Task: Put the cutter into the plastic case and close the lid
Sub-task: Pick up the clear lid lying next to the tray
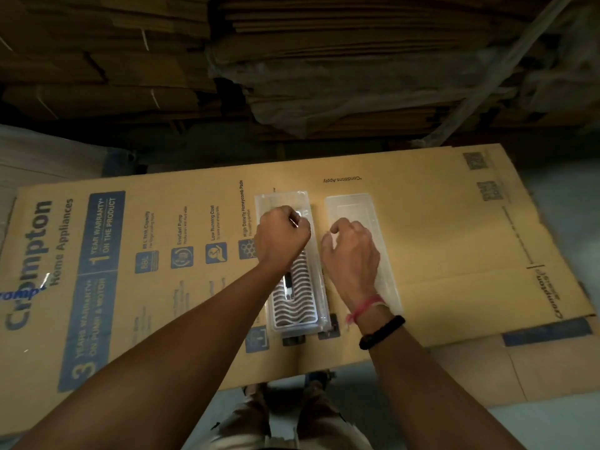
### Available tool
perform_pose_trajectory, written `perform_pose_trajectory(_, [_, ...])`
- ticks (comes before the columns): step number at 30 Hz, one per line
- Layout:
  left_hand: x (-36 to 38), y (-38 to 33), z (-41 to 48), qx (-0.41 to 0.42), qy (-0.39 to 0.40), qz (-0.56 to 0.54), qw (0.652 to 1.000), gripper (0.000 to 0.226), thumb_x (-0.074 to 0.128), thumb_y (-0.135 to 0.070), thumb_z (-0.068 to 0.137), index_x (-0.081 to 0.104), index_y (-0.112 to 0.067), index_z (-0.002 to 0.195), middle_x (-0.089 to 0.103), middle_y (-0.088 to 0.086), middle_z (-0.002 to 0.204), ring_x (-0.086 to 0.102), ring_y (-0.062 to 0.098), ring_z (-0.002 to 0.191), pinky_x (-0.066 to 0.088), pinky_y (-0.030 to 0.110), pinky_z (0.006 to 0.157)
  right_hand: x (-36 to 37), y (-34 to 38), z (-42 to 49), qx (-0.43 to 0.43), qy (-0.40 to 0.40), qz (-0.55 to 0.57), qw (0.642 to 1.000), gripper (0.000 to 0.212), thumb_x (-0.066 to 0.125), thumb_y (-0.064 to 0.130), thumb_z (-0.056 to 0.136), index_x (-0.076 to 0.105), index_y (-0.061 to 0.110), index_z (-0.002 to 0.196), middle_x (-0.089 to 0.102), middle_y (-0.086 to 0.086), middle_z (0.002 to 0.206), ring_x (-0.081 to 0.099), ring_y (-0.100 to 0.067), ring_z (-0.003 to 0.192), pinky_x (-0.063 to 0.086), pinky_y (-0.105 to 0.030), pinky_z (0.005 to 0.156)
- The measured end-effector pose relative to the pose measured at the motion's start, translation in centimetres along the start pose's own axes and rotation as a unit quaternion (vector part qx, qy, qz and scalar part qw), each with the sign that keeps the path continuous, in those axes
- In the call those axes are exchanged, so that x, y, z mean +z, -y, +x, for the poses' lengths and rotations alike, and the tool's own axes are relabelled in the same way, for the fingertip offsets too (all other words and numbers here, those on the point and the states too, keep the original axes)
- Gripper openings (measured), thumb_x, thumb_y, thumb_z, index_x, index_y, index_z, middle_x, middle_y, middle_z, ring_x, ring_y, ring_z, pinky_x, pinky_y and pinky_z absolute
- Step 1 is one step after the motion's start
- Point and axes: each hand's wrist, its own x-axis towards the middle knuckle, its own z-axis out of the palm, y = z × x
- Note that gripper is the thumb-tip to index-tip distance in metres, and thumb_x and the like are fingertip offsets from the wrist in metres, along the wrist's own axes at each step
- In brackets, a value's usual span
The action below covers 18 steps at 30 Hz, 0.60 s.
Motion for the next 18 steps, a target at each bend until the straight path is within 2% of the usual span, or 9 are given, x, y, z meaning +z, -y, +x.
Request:
perform_pose_trajectory(2, [0.9,-0.6,-0.2,0.003,0.009,0.005,1.000,0.015,0.060,-0.030,0.080,0.068,-0.019,0.074,0.069,0.002,0.063,0.066,0.023,0.061,0.059,0.036,0.062,0.3,-2.7,0.4,0.025,0.000,-0.023,0.999,0.023,0.059,0.027,0.085,0.061,0.016,0.105,0.064,-0.009,0.099,0.056,-0.028,0.096,0.047,-0.037,0.073])
perform_pose_trajectory(6, [2.5,-1.4,-0.7,0.011,0.018,0.008,1.000,0.012,0.060,-0.026,0.081,0.068,-0.020,0.076,0.066,-0.001,0.064,0.065,0.020,0.063,0.057,0.034,0.064,1.5,-6.4,-0.2,0.065,0.076,-0.077,0.992,0.046,0.061,0.032,0.082,0.054,0.018,0.125,0.055,-0.015,0.122,0.048,-0.032,0.114,0.042,-0.045,0.092])
perform_pose_trajectory(9, [3.1,-1.6,-0.6,0.007,0.015,0.017,1.000,0.011,0.060,-0.026,0.082,0.068,-0.020,0.077,0.069,0.000,0.067,0.065,0.020,0.065,0.054,0.032,0.063,2.5,-7.6,-0.7,0.090,0.137,-0.086,0.983,0.061,0.061,0.041,0.081,0.043,0.024,0.136,0.034,-0.023,0.146,0.032,-0.039,0.134,0.033,-0.050,0.105])
perform_pose_trajectory(11, [3.3,-1.7,-0.5,0.007,0.013,0.023,1.000,0.011,0.060,-0.026,0.082,0.068,-0.020,0.077,0.070,0.001,0.068,0.066,0.020,0.066,0.053,0.031,0.063,3.1,-8.1,-1.1,0.105,0.179,-0.089,0.974,0.070,0.059,0.047,0.081,0.034,0.027,0.143,0.017,-0.028,0.154,0.019,-0.044,0.141,0.026,-0.054,0.112])
perform_pose_trajectory(14, [3.5,-1.7,-0.3,0.007,0.010,0.026,1.000,0.011,0.060,-0.025,0.083,0.068,-0.020,0.077,0.069,0.001,0.068,0.066,0.021,0.066,0.053,0.032,0.064,3.7,-8.5,-1.4,0.102,0.200,-0.114,0.968,0.078,0.057,0.053,0.081,0.025,0.029,0.147,0.008,-0.032,0.156,0.010,-0.048,0.144,0.020,-0.055,0.112])
perform_pose_trajectory(18, [3.8,-1.6,-0.1,-0.002,0.004,0.029,1.000,0.011,0.060,-0.026,0.082,0.068,-0.021,0.077,0.068,0.000,0.066,0.066,0.021,0.066,0.053,0.031,0.064,3.8,-8.7,-1.5,0.106,0.196,-0.134,0.966,0.080,0.057,0.057,0.079,0.022,0.033,0.147,0.009,-0.037,0.154,0.012,-0.049,0.142,0.023,-0.057,0.108])
